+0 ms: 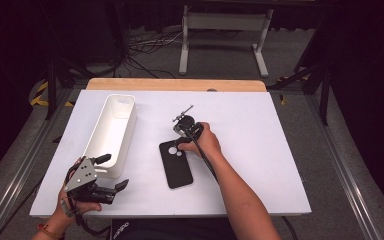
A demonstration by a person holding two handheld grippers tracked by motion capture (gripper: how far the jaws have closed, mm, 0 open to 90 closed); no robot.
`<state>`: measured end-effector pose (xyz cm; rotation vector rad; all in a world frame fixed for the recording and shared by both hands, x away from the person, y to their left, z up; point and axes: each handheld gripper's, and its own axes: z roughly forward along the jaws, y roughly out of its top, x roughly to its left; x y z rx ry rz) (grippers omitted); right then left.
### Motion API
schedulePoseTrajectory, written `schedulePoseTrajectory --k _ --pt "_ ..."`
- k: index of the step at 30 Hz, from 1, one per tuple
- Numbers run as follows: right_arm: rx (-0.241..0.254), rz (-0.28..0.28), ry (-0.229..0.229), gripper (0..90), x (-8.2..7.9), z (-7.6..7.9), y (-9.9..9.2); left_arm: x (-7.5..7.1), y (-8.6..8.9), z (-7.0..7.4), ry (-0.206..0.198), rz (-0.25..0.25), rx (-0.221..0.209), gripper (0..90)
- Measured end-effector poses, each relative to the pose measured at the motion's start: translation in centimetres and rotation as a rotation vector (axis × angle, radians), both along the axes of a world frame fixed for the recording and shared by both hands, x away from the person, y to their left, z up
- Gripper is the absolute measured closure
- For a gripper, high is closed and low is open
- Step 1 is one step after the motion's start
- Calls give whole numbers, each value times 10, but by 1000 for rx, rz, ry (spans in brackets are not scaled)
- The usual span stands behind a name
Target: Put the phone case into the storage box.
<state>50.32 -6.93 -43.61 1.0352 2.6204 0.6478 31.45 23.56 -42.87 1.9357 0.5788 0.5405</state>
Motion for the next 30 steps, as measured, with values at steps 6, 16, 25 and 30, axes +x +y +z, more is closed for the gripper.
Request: schedulePoseTrajectory --k 6,16,25,30 --pt "47 39 18 638 -3 0 -2 2 -1 -2 11 7 -1 52" --pt "65 47 15 807 -4 0 -3 2 -3 -3 18 -6 1 51" --pt "108 48 -77 813 -16 16 -6 2 -2 -1 18 -1 -23 51" --pt "152 54 -167 817 -32 37 -11 3 -2 1 16 6 -26 54"
